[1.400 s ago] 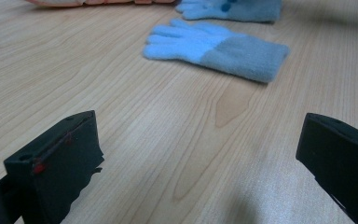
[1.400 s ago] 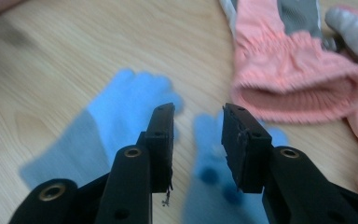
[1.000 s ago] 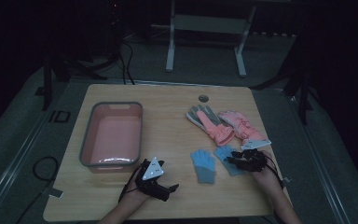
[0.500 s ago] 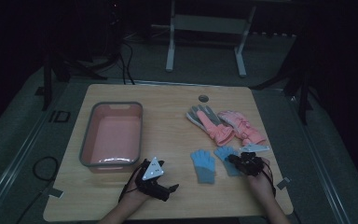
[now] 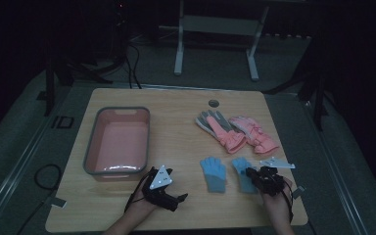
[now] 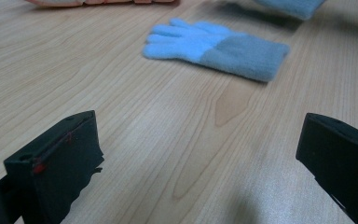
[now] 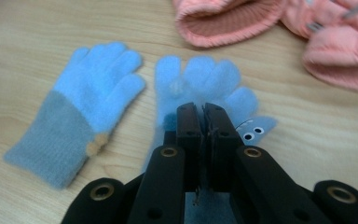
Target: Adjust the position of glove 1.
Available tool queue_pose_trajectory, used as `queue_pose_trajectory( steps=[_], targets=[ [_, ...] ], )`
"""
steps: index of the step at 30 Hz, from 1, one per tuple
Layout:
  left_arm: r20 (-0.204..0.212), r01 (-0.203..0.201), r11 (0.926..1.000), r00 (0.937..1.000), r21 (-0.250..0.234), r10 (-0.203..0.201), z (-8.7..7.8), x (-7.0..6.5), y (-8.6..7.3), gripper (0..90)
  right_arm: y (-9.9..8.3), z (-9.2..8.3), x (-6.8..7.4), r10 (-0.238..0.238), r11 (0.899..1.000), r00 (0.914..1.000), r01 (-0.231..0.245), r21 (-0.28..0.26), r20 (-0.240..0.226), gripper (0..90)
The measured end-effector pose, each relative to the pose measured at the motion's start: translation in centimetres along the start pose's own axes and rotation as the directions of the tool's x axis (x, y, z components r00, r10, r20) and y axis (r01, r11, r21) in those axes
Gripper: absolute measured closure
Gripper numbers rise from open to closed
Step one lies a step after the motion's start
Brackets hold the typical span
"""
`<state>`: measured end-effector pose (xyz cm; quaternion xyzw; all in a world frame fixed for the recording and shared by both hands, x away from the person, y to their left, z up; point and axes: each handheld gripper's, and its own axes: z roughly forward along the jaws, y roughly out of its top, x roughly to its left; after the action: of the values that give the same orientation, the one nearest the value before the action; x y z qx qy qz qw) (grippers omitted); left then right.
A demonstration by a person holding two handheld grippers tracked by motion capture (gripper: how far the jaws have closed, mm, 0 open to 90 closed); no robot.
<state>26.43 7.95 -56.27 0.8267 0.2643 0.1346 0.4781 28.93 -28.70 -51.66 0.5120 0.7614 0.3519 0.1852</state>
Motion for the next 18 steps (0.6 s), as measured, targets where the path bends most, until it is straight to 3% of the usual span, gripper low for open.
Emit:
queue_pose_trajectory(
  steps=[4,12,18],
  targets=[
    [0.004,-0.001,1.0,1.0,0.0,0.001,0.0,0.0,0.0,0.0,-0.7,0.3,-0.2,0.036,0.999,0.9988,-0.036,0.016,0.033,85.7],
    [0.006,-0.003,1.0,1.0,-0.001,0.003,0.0,0.0,0.0,0.0,-1.4,2.2,-0.5,0.004,0.998,0.9977,-0.009,0.063,0.068,81.5],
    [0.003,-0.009,1.0,1.0,0.0,0.009,0.0,-0.1,0.0,0.0,-1.4,2.7,-0.7,-0.051,0.997,0.9973,0.047,0.068,0.052,77.0]
  ],
)
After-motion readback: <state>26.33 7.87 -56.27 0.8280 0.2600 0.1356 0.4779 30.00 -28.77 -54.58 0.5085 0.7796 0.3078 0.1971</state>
